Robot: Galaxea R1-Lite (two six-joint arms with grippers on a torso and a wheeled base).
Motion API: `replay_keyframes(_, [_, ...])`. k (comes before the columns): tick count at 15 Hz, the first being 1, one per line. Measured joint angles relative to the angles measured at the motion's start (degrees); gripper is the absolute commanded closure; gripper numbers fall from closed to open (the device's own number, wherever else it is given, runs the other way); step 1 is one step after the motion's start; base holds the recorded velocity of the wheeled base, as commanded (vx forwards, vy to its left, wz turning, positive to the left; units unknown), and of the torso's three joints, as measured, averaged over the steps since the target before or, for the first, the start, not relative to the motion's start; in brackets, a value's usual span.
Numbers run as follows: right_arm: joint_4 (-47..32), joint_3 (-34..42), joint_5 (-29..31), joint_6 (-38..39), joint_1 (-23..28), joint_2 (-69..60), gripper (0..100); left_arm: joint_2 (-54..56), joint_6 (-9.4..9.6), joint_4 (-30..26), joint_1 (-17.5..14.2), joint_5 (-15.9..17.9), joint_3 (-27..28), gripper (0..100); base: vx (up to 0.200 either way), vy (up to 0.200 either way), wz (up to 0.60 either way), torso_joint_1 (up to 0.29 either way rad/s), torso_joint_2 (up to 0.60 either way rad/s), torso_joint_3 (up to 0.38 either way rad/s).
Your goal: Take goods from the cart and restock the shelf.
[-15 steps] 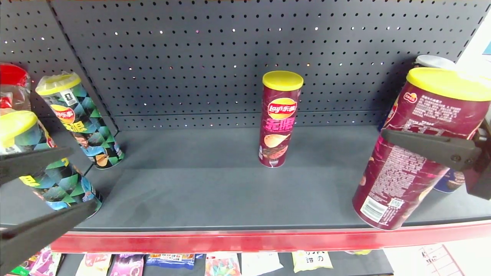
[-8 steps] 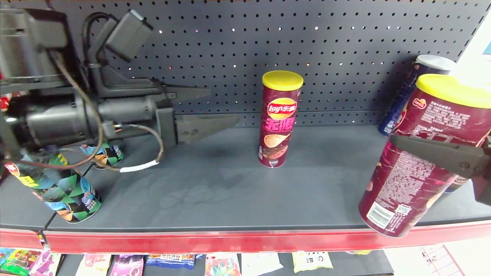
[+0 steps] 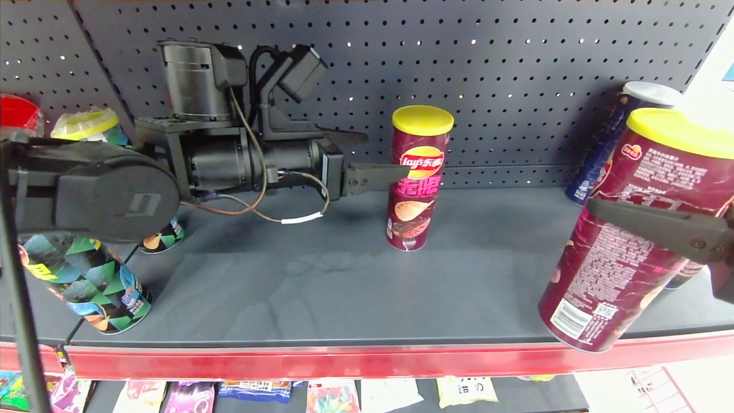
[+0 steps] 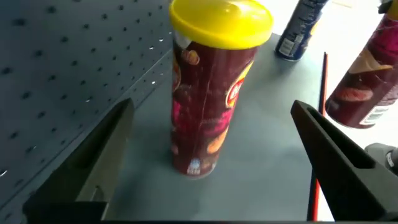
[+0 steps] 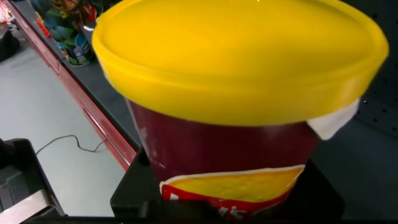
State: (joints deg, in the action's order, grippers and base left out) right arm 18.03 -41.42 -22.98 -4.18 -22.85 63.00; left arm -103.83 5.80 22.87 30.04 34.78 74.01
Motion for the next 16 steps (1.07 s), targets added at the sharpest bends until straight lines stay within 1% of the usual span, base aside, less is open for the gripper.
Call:
replay_keyframes(10, [-0.02, 0.13, 0.07, -0.02, 0.37, -0.13, 100, -10.73, 0.07, 0.04, 1.71, 0.02, 12.18, 0, 0.000, 0.000, 0.00, 0.000, 0.00, 0.000])
replay_keyframes(12, [-0.02, 0.35, 0.07, 0.02, 0.37, -0.13, 100, -12.30, 0.05, 0.06, 2.36, 0.02, 13.70, 0, 0.000, 0.000, 0.00, 0.000, 0.00, 0.000])
replay_keyframes(13, [-0.02, 0.44, 0.07, 0.02, 0.37, -0.13, 100, -12.98, 0.02, 0.04, 2.71, 0.06, 14.08, 100, 0.000, 0.000, 0.00, 0.000, 0.00, 0.000])
replay_keyframes(16, [0.00, 0.57, 0.07, 0.06, 0.37, -0.13, 100, -14.45, 0.16, 0.63, 3.04, 0.24, 14.36, 100, 0.000, 0.000, 0.00, 0.000, 0.00, 0.000])
